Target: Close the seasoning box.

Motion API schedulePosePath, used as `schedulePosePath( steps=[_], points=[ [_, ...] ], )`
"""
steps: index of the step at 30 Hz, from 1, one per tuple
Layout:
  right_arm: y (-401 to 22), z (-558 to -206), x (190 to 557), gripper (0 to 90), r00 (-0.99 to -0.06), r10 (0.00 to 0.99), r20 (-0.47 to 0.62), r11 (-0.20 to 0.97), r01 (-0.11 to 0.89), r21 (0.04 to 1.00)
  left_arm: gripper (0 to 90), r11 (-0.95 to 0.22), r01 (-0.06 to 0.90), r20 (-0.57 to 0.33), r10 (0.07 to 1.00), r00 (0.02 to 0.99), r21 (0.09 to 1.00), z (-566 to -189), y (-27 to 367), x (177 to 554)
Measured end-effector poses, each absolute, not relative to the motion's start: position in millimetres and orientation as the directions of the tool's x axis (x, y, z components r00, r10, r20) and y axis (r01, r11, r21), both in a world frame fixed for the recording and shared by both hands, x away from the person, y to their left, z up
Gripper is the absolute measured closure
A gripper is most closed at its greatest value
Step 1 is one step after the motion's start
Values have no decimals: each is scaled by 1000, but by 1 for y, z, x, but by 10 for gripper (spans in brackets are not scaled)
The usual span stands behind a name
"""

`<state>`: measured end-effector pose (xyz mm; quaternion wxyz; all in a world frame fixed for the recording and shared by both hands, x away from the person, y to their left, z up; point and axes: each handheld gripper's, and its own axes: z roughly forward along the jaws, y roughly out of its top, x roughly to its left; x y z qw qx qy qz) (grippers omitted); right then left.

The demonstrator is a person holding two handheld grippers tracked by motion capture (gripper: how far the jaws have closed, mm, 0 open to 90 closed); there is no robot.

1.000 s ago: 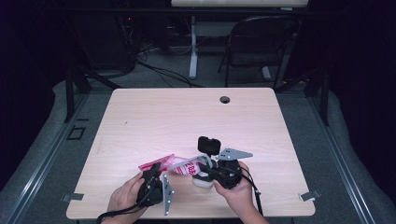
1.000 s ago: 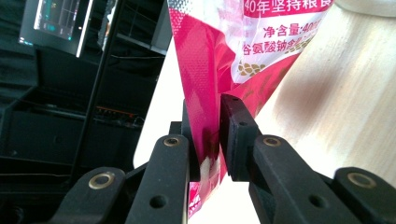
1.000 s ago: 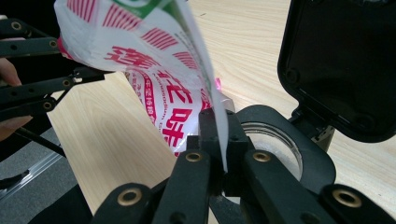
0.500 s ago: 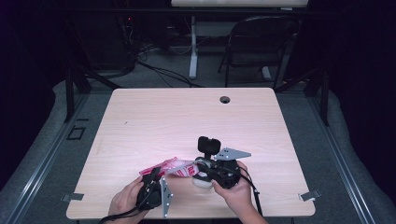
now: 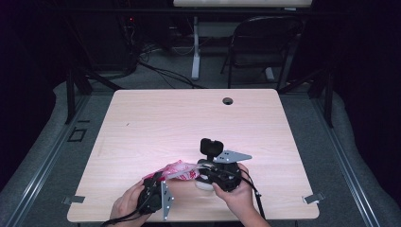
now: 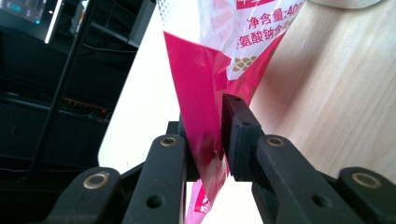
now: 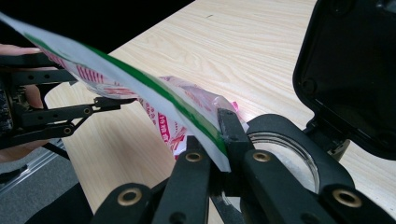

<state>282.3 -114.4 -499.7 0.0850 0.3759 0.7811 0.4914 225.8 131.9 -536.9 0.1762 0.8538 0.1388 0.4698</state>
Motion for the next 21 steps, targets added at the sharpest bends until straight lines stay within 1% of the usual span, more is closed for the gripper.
schedulePosePath(
  steps=[3, 5, 7, 11, 14, 15, 16, 17, 21],
  points=[
    [-113, -499, 282, 900, -709, 669, 225, 247, 497, 832, 777, -889, 76, 732, 417, 539, 451, -537, 134, 226],
    [-112, -499, 281, 900, -709, 668, 224, 245, 495, 834, 772, -872, 80, 706, 442, 554, 484, -538, 135, 227],
    [-111, -498, 281, 900, -712, 667, 219, 251, 492, 834, 753, -866, 83, 694, 449, 563, 493, -537, 136, 227],
    [-110, -498, 281, 900, -719, 660, 217, 258, 488, 834, 698, -812, 110, 598, 507, 621, 573, -533, 141, 229],
    [-109, -497, 280, 900, -722, 658, 215, 259, 484, 836, 635, -787, 117, 559, 525, 642, 605, -529, 144, 230],
    [-109, -497, 280, 900, -722, 658, 215, 259, 484, 836, 613, -787, 117, 559, 525, 642, 605, -529, 144, 230],
    [-109, -497, 280, 900, -722, 657, 215, 260, 485, 835, 613, -772, 115, 538, 533, 654, 625, -528, 145, 231],
    [-108, -497, 280, 900, -724, 657, 212, 263, 483, 835, 562, -759, 117, 516, 538, 667, 641, -527, 145, 230],
    [-107, -497, 279, 900, -729, 654, 200, 276, 476, 835, 540, -752, 120, 496, 537, 682, 649, -526, 144, 231]
  ],
)
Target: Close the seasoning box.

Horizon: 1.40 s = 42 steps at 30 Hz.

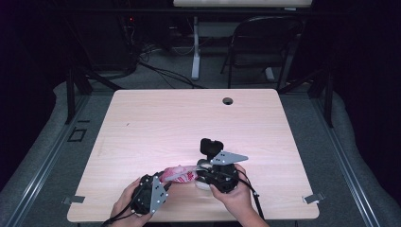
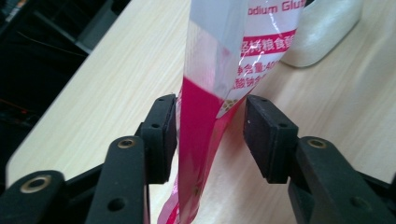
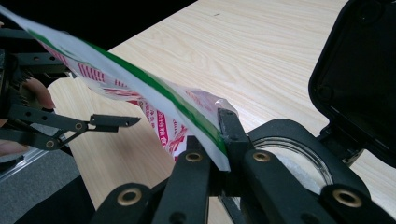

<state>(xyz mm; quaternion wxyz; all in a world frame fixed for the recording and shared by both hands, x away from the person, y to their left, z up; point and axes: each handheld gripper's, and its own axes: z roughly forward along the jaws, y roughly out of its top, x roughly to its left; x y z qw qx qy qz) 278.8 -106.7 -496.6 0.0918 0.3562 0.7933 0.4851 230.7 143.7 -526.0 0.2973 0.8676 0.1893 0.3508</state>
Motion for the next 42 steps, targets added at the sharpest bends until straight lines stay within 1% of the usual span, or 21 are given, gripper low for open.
schedulePosePath(
  steps=[1, 3, 7, 11, 15, 19, 21, 23, 27, 29, 31, 37, 42],
  points=[
    [-107, -497, 279, 900, -729, 654, 200, 276, 476, 835, 531, -752, 120, 496, 537, 682, 649, -526, 144, 231],
    [-106, -496, 278, 900, -734, 652, 191, 286, 471, 835, 523, -722, 138, 452, 557, 696, 678, -524, 143, 232],
    [-105, -497, 278, 900, -734, 654, 184, 289, 467, 835, 514, -688, 146, 413, 577, 705, 711, -518, 143, 233],
    [-105, -497, 277, 900, -735, 654, 177, 295, 464, 835, 529, -681, 139, 419, 585, 695, 719, -515, 141, 233],
    [-104, -497, 277, 900, -737, 652, 179, 297, 465, 834, 573, -675, 139, 407, 581, 704, 724, -515, 138, 233],
    [-104, -497, 277, 900, -740, 648, 177, 302, 464, 833, 593, -675, 134, 408, 578, 707, 725, -514, 138, 234],
    [-104, -497, 277, 899, -740, 648, 179, 301, 465, 833, 596, -670, 132, 401, 578, 710, 731, -513, 138, 234],
    [-104, -497, 277, 899, -740, 649, 178, 301, 465, 833, 596, -653, 146, 371, 583, 722, 743, -513, 138, 234],
    [-104, -497, 277, 898, -741, 647, 181, 301, 466, 832, 601, -645, 155, 354, 586, 728, 748, -513, 138, 234],
    [-104, -498, 277, 898, -742, 645, 180, 304, 466, 831, 627, -645, 158, 362, 596, 717, 747, -513, 138, 234],
    [-104, -498, 277, 898, -742, 645, 181, 304, 467, 830, 670, -645, 160, 372, 607, 702, 748, -513, 136, 233],
    [-104, -498, 277, 895, -744, 643, 181, 307, 467, 829, 767, -657, 149, 394, 602, 695, 739, -514, 134, 231],
    [-105, -497, 276, 872, -748, 637, 189, 300, 466, 832, 843, -652, 168, 370, 603, 707, 739, -517, 135, 232]
  ],
)
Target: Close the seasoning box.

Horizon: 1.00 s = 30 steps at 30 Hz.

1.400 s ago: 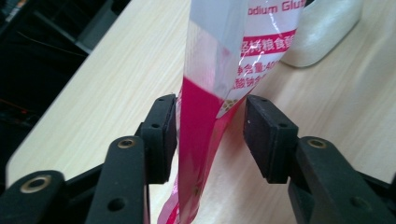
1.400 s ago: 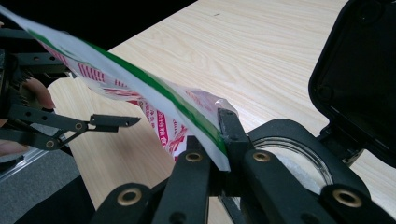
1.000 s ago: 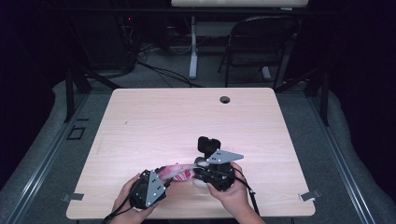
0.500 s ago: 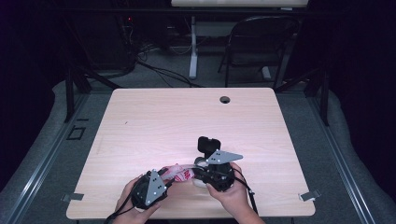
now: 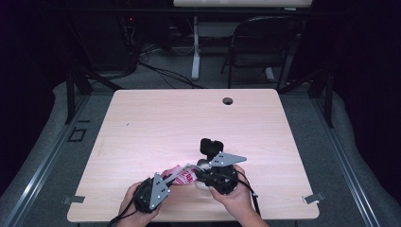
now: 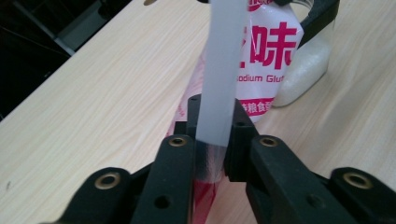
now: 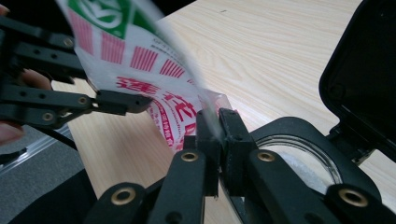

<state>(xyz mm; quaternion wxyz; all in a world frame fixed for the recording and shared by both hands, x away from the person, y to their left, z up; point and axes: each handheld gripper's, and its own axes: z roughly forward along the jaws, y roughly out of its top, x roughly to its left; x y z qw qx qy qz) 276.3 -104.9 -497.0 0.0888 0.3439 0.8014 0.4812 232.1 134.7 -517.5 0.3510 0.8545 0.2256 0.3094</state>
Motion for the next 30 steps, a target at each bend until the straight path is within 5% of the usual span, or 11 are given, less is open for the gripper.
schedulePosePath(
  steps=[19, 30],
  points=[
    [-108, -491, 275, 563, -745, 639, 194, 260, 446, 857, 899, -601, 196, 299, 622, 723, 775, -518, 144, 235],
    [-118, -483, 274, 527, -740, 641, 203, 217, 428, 877, 899, -573, 208, 273, 640, 718, 793, -517, 149, 238]
  ],
)
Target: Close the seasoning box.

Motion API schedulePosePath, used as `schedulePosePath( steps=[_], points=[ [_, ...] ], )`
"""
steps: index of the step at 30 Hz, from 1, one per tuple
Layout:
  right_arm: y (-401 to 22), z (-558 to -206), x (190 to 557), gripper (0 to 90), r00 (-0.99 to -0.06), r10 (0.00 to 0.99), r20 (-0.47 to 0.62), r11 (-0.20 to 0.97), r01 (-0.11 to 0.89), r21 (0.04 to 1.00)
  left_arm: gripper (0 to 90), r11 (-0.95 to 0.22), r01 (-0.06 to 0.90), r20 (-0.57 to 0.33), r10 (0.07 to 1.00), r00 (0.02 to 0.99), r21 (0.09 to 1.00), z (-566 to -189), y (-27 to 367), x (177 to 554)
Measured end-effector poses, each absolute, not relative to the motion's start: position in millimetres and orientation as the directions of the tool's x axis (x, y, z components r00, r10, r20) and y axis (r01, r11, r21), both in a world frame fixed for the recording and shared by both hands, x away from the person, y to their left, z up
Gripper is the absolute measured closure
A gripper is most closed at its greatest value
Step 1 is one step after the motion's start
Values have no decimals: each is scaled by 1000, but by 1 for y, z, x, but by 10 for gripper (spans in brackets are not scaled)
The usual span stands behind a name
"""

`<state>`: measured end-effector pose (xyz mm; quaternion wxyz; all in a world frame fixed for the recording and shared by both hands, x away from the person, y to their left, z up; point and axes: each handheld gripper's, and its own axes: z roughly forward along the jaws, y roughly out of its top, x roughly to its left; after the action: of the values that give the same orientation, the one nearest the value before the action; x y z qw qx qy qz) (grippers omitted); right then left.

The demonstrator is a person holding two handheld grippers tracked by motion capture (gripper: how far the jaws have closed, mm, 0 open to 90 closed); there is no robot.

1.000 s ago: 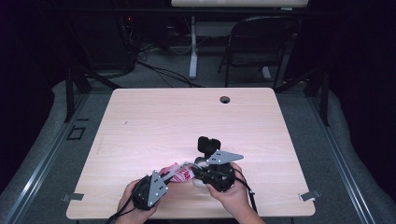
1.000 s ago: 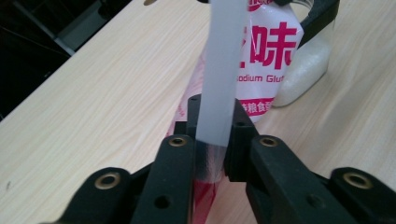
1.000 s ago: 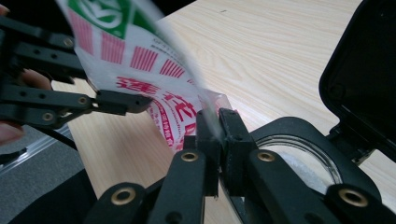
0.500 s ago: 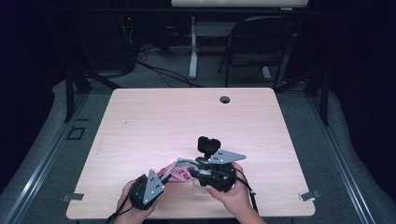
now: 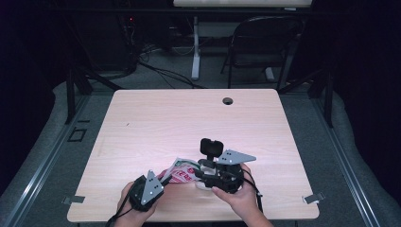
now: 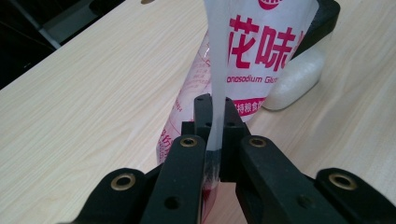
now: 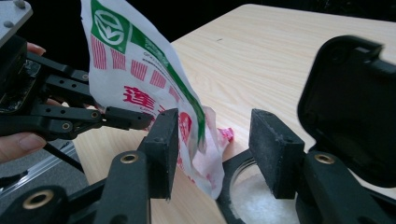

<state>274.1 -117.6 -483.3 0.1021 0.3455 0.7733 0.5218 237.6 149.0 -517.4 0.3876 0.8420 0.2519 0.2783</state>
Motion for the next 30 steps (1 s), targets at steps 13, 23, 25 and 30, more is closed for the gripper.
schedulePosePath(
  steps=[13, 23, 25, 30],
  points=[
    [-131, -481, 279, 510, -709, 676, 204, 185, 430, 884, 900, -497, 229, 236, 706, 668, 837, -507, 173, 244],
    [-138, -481, 282, 509, -690, 695, 204, 175, 437, 882, 900, -433, 252, 215, 776, 593, 865, -497, 202, 248],
    [-139, -481, 282, 503, -686, 699, 204, 170, 436, 884, 900, -429, 255, 217, 784, 581, 867, -495, 206, 249],
    [-140, -481, 283, 500, -680, 707, 193, 173, 430, 886, 900, -412, 273, 206, 804, 558, 869, -495, 216, 252]
  ],
)
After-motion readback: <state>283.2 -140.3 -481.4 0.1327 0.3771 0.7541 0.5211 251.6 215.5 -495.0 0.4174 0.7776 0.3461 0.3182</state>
